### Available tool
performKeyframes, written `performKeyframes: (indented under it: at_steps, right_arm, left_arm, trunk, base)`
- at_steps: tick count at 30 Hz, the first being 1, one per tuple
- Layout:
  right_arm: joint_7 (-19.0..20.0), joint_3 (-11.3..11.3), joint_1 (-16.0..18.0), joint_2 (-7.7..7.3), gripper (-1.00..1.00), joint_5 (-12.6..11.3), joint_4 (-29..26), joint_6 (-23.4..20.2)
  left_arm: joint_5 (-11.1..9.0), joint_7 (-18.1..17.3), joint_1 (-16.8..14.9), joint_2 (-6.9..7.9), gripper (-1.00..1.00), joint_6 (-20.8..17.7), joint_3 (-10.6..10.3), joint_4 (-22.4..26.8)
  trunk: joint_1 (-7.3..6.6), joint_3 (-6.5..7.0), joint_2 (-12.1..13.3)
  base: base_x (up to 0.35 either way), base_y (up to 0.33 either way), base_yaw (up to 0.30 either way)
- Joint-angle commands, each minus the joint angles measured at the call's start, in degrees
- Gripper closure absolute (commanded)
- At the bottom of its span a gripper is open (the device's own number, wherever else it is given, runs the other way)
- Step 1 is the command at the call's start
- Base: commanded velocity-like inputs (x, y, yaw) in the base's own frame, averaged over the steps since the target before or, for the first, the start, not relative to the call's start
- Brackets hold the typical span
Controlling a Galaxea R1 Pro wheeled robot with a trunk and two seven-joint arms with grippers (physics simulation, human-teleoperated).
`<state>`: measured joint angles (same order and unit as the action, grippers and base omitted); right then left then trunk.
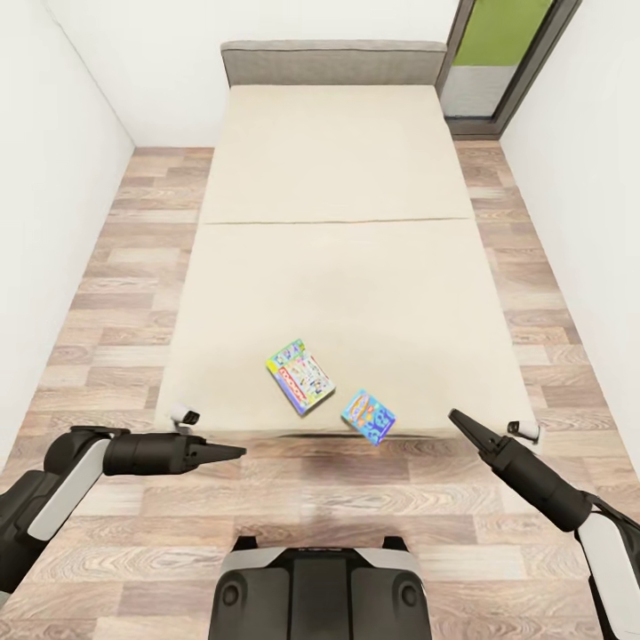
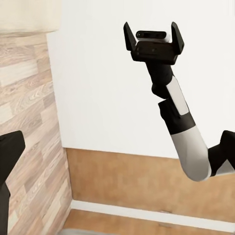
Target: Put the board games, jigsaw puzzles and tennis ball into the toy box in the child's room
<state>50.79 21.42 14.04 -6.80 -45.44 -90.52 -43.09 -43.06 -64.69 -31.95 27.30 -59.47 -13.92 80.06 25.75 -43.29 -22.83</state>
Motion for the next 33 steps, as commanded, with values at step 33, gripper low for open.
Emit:
performKeyframes:
  at_steps: [33]
  right_arm:
    - [0.6,0.1,0.0,0.12,-1.00,-0.3,0.1,0.0]
  left_arm:
    - [0.1,0.2,0.0,0.00,-1.00,-0.1,-0.1,-0.1]
  trunk:
    - [0.04,3.07,-0.1]
  base:
    - [0.000,0.000,-0.004]
